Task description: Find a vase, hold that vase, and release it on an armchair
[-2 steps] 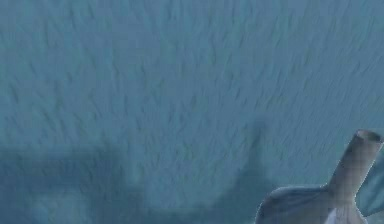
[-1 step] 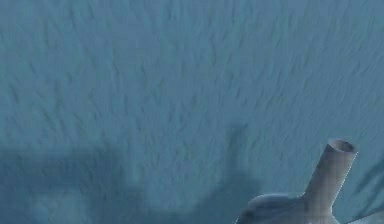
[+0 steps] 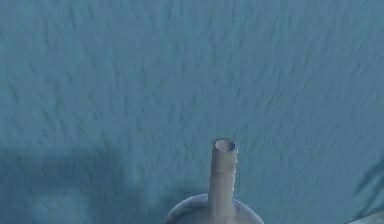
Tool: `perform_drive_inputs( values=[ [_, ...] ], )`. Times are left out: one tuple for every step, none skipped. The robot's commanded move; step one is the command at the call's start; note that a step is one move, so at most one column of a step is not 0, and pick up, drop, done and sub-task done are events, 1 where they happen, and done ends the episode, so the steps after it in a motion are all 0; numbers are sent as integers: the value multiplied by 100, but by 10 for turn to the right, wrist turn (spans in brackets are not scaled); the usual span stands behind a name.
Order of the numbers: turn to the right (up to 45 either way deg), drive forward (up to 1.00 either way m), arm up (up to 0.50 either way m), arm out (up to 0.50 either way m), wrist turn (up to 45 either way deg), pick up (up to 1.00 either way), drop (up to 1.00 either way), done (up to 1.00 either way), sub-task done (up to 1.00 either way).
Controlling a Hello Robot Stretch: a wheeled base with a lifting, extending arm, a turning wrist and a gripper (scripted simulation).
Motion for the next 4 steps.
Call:
perform_drive_inputs(
  values=[
    [450, 0, 0, 0, 0, 0, 0, 0, 0],
    [450, 0, 0, 0, 0, 0, 0, 0, 0],
    [450, 0, 0, 0, 0, 0, 0, 0, 0],
    [210, 0, 0, 0, 0, 0, 0, 0, 0]
  ],
)
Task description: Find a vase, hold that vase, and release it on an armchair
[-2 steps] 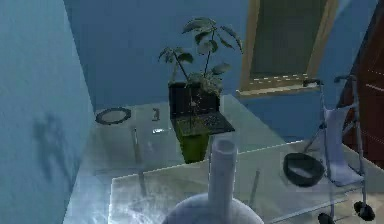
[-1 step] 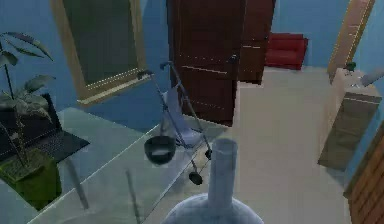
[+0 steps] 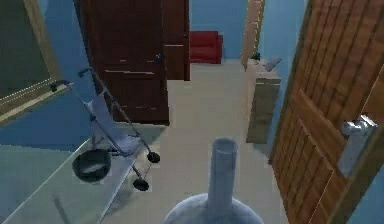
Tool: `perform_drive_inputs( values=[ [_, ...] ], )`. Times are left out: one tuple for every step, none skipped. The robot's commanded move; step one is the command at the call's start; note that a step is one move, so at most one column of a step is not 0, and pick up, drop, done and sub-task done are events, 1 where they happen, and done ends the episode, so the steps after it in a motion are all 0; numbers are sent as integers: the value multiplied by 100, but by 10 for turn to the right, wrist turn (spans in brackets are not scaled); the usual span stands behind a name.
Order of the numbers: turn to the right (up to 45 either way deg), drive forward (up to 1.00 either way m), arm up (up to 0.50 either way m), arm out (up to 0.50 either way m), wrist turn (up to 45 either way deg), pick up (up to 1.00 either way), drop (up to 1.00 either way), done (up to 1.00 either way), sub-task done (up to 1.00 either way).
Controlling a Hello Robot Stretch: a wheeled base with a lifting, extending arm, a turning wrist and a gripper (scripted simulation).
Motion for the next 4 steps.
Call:
perform_drive_inputs(
  values=[
    [0, 100, 0, 0, 0, 0, 0, 0, 0],
    [60, 0, 0, 0, 0, 0, 0, 0, 0],
    [0, 50, 0, 0, 0, 0, 0, 0, 0],
    [-120, 0, 0, 0, 0, 0, 0, 0, 0]
  ],
)
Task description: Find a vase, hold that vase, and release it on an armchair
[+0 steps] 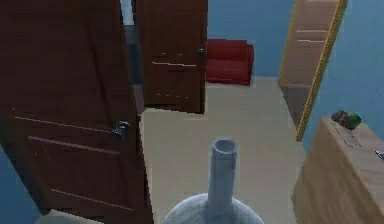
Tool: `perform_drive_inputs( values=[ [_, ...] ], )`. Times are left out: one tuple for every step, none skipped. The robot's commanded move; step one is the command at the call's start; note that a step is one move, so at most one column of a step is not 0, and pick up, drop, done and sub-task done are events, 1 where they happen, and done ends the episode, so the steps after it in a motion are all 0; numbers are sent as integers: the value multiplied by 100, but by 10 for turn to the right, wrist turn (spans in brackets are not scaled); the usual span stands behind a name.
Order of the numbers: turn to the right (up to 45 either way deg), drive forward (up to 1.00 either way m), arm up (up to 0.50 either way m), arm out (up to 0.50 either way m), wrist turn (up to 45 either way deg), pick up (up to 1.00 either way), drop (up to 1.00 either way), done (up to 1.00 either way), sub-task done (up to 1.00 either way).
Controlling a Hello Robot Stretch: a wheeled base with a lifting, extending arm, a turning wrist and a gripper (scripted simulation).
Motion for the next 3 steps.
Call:
perform_drive_inputs(
  values=[
    [0, 100, 0, 0, 0, 0, 0, 0, 0],
    [-60, 0, 0, 0, 0, 0, 0, 0, 0],
    [0, 5, 0, 0, 0, 0, 0, 0, 0]
  ],
)
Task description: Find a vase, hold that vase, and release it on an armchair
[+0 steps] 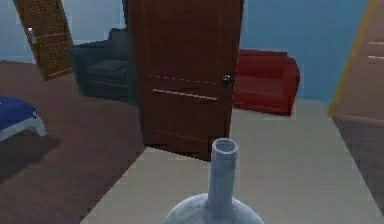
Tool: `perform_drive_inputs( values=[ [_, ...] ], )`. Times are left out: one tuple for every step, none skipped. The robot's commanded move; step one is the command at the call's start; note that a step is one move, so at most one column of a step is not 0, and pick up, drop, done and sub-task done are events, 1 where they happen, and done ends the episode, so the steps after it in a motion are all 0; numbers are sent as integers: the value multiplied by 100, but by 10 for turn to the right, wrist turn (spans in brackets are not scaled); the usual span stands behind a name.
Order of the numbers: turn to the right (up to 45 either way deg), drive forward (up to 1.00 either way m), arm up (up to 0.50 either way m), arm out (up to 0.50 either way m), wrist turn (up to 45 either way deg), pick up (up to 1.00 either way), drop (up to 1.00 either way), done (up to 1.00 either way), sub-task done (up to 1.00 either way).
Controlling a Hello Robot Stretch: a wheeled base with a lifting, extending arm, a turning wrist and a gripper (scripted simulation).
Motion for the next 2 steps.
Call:
perform_drive_inputs(
  values=[
    [150, 0, 0, 0, 0, 0, 0, 0, 0],
    [0, 30, 0, 0, 0, 0, 0, 0, 0]
  ],
)
